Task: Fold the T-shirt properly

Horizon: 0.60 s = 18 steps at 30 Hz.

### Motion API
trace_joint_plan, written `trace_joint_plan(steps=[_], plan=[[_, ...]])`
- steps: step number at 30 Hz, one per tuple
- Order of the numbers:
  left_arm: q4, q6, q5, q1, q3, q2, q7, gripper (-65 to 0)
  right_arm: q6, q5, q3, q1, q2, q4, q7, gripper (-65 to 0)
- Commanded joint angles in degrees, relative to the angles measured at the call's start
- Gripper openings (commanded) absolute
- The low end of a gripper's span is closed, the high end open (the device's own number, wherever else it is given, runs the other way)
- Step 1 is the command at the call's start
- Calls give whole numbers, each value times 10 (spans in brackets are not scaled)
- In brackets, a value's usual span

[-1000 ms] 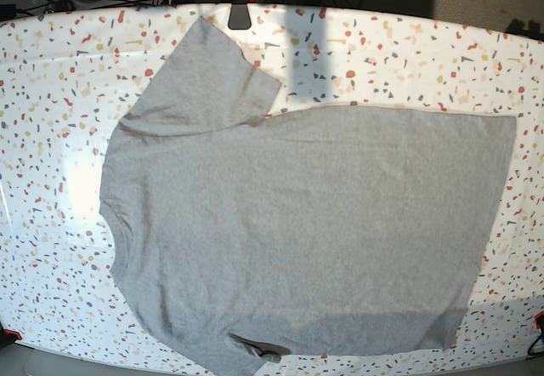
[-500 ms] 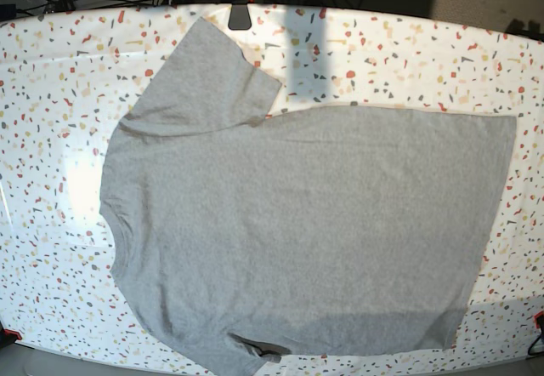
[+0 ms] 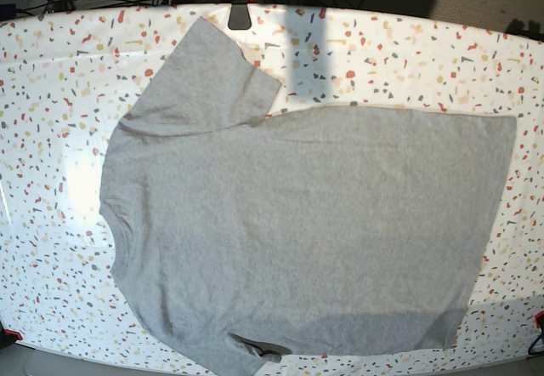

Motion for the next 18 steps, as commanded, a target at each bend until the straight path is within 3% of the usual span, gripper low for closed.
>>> trace_joint_plan(steps=[1, 8, 11, 18], plan=[[28, -2, 5, 12, -2, -10, -9, -405, 2, 3, 21, -11, 8, 27, 4, -457], [125, -6, 38, -11, -2, -95, -13, -405, 0, 2, 128, 24, 47, 103, -40, -457], [137, -35, 110, -33, -2, -136, -51, -405, 0, 2, 133, 47, 73, 106, -60, -457], [127, -35, 201, -118, -2, -202, -59, -405, 0, 2, 133, 89, 119, 106, -61, -457]])
